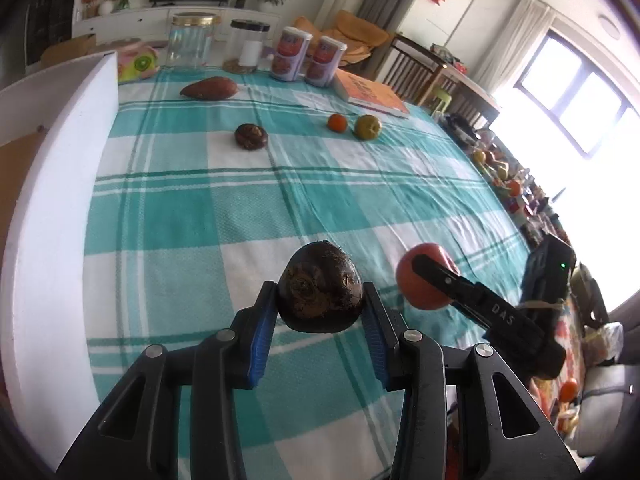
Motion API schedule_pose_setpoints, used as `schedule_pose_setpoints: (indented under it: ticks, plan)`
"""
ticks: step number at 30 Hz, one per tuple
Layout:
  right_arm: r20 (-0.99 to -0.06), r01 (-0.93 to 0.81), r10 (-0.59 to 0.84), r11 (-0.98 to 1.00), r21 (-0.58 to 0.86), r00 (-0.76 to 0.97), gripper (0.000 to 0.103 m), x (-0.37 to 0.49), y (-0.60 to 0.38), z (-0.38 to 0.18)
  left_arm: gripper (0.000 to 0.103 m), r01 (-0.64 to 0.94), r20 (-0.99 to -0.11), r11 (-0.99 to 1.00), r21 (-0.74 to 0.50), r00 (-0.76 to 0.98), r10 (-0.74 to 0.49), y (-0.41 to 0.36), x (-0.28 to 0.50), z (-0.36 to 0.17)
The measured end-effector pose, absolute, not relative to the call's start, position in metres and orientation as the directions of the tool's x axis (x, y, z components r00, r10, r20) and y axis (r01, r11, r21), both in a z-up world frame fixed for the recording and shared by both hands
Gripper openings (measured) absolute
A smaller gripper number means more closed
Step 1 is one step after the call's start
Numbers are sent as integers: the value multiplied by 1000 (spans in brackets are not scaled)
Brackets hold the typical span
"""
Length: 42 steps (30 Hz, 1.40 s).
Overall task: Organize fruits
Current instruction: 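Grasp a dark mangosteen with the left tool while the right tool lifts the apple, then carry the apple and mangosteen over the white box and open both tools, then move the left tool to the second mangosteen and grasp it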
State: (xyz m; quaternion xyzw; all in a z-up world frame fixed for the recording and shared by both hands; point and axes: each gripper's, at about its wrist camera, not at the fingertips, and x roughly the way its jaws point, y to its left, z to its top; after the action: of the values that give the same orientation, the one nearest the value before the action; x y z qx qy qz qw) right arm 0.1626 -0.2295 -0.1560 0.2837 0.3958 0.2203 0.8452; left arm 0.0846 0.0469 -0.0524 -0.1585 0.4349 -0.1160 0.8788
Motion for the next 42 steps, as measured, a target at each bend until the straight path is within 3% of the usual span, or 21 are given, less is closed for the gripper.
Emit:
schedule_pose_setpoints:
  ticks: [2,5,8,12,16,23,26,28,30,32,35,38,42]
  plan:
    - [-498,-154,673,665,731,546,68,158,-230,-159,42,93,-700,904,-418,601,-386,62,57,-33]
    - [-491,-223,728,641,734,477,68,146,-197,-145,42,71,-660,895,-440,651,-376,100,29,-5]
    - [-434,-333,815,561,758,384,68,138,-142,-114,43,-26,-645,897,-440,704,-297,157,18,11]
    - [-424,-537,866,498,681,266,68,121,-49,-54,43,-199,-698,914,-354,707,-116,231,24,4]
    - [-529,-718,825,490,494,199,68,101,46,-23,43,-354,-784,891,-285,620,-5,288,34,-31]
    - [-757,-817,636,511,267,150,68,106,162,-58,47,-500,-879,805,-318,475,-53,331,34,-84]
    - [-803,-805,582,534,258,129,70,110,177,-73,75,-507,-877,814,-283,480,-6,329,29,-77]
    - [-758,-788,635,540,296,150,77,111,164,-68,76,-508,-863,816,-274,505,25,327,24,-70]
    - [-706,-768,675,563,306,214,93,112,143,-56,76,-506,-841,814,-284,540,42,320,19,-61]
    - [-649,-743,696,601,294,307,96,110,119,-44,76,-488,-809,824,-288,585,63,306,14,-49]
    - [-578,-682,680,680,267,451,103,110,62,-41,85,-416,-750,865,-279,657,74,271,10,-27]
    - [-579,-550,524,822,150,625,103,117,1,-59,85,-280,-705,920,-275,709,5,221,13,-10]
    - [-631,-291,226,957,0,742,103,139,-84,-105,87,-41,-669,950,-310,720,-187,139,29,-2]
